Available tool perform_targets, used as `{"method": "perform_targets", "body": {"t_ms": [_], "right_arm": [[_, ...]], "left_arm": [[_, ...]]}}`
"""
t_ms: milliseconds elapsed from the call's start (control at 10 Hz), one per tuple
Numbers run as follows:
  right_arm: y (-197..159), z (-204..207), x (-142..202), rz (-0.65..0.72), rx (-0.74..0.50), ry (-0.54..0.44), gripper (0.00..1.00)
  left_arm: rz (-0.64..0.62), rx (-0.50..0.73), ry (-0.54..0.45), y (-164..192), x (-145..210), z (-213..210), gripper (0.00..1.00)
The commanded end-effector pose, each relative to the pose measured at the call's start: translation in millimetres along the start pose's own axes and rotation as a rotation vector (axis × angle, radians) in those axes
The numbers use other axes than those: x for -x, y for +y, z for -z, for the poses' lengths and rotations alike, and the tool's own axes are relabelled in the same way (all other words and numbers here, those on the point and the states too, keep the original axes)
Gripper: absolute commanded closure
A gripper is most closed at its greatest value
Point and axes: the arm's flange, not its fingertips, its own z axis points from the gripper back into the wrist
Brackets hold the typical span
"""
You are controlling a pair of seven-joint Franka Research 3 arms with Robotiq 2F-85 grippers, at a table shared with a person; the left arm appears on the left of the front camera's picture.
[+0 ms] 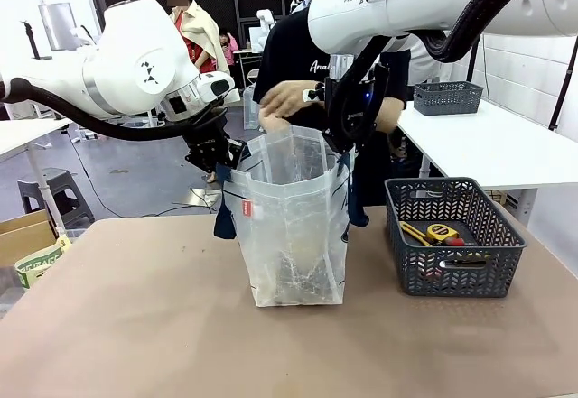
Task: Transfer purchased items from the store into the shopping bag.
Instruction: Move the Reusable shopping bag to the right side of the table.
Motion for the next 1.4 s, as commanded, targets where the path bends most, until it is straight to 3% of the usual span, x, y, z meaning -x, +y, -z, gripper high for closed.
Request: {"method": "perform_targets", "body": {"t_ms": [0, 1300], "right_arm": [[-0.7, -1.0, 0.0, 0.001, 0.006, -0.003, 1.0], [-0.7, -1.0, 0.0, 0.001, 0.006, -0.003, 1.0]], "left_arm": [[-0.003, 0.0, -0.003, 1.5, -0.1, -0.7, 1.0], [-0.003, 0.0, -0.003, 1.5, -0.1, -0.7, 1.0]]}}
